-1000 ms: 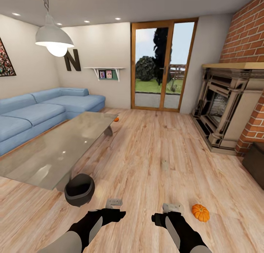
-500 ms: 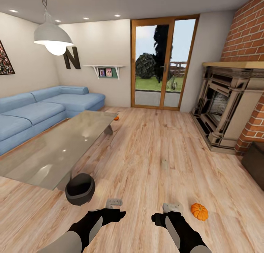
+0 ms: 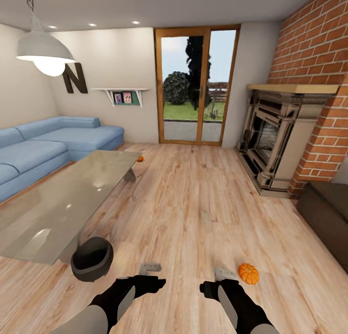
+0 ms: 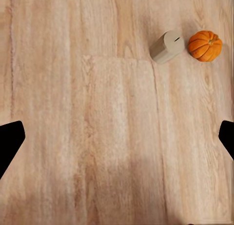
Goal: Place each of the two pumpkins and all three candles from the living room inside a cabinet in the living room (use any cabinet), then make sure every cabinet is closed, and position the cauldron so it is next to a table in the living room.
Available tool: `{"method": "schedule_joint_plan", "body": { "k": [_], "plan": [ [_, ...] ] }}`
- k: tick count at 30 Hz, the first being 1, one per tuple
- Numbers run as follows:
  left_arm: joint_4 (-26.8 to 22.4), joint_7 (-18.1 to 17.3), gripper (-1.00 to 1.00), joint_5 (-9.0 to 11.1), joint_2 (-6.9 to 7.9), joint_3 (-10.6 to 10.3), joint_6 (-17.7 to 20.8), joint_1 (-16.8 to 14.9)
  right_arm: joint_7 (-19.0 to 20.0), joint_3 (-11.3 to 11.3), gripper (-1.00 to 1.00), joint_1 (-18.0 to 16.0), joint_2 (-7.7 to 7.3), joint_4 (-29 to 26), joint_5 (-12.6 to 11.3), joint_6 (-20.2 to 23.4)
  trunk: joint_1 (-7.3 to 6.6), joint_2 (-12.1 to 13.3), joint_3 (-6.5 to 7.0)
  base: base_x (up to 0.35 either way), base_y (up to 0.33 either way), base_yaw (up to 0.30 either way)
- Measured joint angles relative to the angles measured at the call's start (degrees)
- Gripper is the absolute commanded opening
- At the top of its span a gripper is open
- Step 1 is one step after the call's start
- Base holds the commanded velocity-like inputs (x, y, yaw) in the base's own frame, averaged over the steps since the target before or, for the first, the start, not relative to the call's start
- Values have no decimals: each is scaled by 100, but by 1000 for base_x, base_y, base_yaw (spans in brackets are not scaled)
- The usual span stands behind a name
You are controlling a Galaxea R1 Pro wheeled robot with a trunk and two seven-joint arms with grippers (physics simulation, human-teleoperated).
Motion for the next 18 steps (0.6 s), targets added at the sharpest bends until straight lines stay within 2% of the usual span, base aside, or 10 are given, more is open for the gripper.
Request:
{"method": "schedule_joint_plan", "body": {
  "k": [18],
  "plan": [
    [0,0,100,2,0,0,0,0,3,0,100,0,0,0,0,0,-395,722,371,0,0,-273]
  ]
}}
